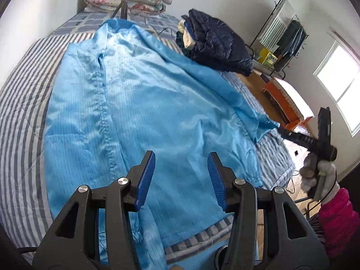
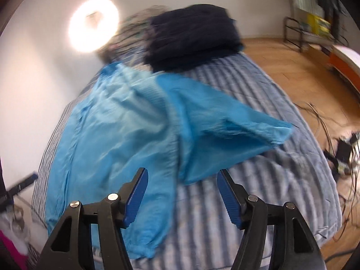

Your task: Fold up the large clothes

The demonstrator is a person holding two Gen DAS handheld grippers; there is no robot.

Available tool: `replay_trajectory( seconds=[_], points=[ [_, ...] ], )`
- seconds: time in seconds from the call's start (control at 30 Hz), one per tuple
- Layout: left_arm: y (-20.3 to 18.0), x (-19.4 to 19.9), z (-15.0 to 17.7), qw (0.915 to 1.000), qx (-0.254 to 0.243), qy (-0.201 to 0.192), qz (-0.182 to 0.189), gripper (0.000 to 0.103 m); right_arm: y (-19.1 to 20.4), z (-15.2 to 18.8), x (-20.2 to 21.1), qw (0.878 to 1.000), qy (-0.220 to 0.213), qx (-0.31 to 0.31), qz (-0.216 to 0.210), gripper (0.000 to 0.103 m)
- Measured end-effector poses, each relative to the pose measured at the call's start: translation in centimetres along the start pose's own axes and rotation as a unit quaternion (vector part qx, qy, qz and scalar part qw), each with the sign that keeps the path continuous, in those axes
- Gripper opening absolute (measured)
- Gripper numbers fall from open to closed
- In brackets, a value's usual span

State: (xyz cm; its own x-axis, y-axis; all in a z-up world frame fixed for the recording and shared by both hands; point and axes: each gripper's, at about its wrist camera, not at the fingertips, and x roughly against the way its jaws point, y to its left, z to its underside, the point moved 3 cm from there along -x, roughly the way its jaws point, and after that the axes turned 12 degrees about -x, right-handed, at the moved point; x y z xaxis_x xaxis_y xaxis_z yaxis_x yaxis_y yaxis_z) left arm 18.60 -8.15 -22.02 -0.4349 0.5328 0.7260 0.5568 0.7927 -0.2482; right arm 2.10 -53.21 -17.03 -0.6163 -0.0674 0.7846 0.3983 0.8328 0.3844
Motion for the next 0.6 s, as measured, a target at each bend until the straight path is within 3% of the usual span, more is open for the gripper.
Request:
replay_trajectory(
  seconds=[0.13,0.37,0.6],
  points=[
    [0.9,-1.0,0.7,0.9999,0.008,0.013,-0.006,0.049,-5.1,-2.5,-0.3,0.995,0.006,-0.097,-0.015,0.073],
    [1.3,-1.3,0.6,0.9998,0.016,0.010,-0.007,0.049,-10.9,-5.2,-2.5,0.977,-0.003,-0.213,-0.011,0.073],
    [-0.1,-2.3,0.9,0.9994,-0.018,0.028,-0.009,0.049,-13.3,-6.9,-5.5,0.966,0.008,-0.257,-0.009,0.073]
  ],
)
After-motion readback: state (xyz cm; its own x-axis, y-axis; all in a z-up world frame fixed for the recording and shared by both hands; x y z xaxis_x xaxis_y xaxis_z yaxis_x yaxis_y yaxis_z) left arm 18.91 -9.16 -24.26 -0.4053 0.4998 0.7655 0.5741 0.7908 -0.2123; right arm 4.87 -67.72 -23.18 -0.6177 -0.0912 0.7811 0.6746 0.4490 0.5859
